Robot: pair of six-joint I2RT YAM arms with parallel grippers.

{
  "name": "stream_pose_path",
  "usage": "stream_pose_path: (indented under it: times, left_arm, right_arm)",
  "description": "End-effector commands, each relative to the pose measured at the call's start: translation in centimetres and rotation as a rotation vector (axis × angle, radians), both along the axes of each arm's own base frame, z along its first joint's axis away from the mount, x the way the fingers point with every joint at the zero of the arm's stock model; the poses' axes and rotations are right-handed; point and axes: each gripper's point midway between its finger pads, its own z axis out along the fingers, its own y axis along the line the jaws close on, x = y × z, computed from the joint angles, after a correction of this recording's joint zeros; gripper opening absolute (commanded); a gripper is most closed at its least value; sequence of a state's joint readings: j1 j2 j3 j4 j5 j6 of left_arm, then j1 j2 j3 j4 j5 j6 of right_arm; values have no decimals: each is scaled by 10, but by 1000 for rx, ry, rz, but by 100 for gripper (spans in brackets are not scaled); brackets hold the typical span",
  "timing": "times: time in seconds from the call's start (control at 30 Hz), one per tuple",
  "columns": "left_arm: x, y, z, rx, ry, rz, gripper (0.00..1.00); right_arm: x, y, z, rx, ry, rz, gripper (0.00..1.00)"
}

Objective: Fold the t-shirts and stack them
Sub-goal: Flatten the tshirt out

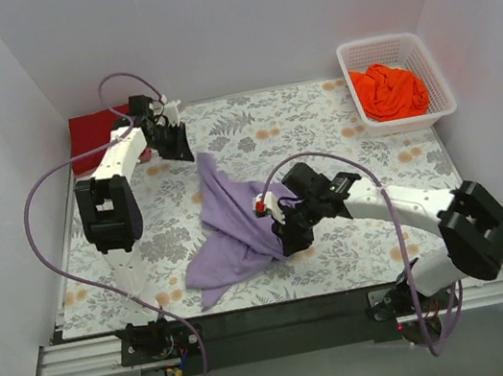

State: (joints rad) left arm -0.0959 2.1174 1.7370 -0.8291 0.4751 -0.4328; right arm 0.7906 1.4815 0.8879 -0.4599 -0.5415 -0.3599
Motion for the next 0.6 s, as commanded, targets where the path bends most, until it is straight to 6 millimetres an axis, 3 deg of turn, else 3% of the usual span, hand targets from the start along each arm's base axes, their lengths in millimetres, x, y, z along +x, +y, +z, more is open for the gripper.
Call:
stream_pose_path:
  times: [0.0,0.03,0.1,0.17,0.2,0.3,0.33,0.4,0.43,0.47,0.53,0.57]
  left_arm:
    - [51,-55,120,-276,-234,-25,13]
    - [58,-58,130,-300,-252,-21,28]
    - [61,-54,149,-277,-280,-14,57]
    - [41,-46,152,-246,-249,-27,68]
    - [30,-39,147,-212,-235,-31,70]
    - [-37,-21,122,-162,-152,-94,70]
    - [-75,-13,103,-125,-116,-133,70]
    - [-116,-6,87,-93,-59,-171,70]
    - [-153,-2,71,-84,6,-209,70]
    - [-168,0,66,-73,24,-228,70]
    - [-208,1,50,-67,85,-267,70]
    - [-218,2,44,-58,94,-279,71]
  right_arm:
    - [-6,26,68,203,-71,60,31]
    - [4,27,76,205,-95,30,45]
    - [41,20,89,207,-126,-88,53]
    - [77,0,81,164,-138,-204,53]
    - [90,-7,77,137,-161,-243,53]
    - [127,-32,49,-30,-233,-357,53]
    - [134,-34,46,-55,-242,-365,53]
    - [146,-41,30,-122,-250,-394,53]
    - [156,-38,33,-121,-266,-403,53]
    - [163,-38,20,-153,-250,-412,53]
    - [176,-35,15,-163,-254,-425,53]
    - [186,-29,12,-164,-246,-428,53]
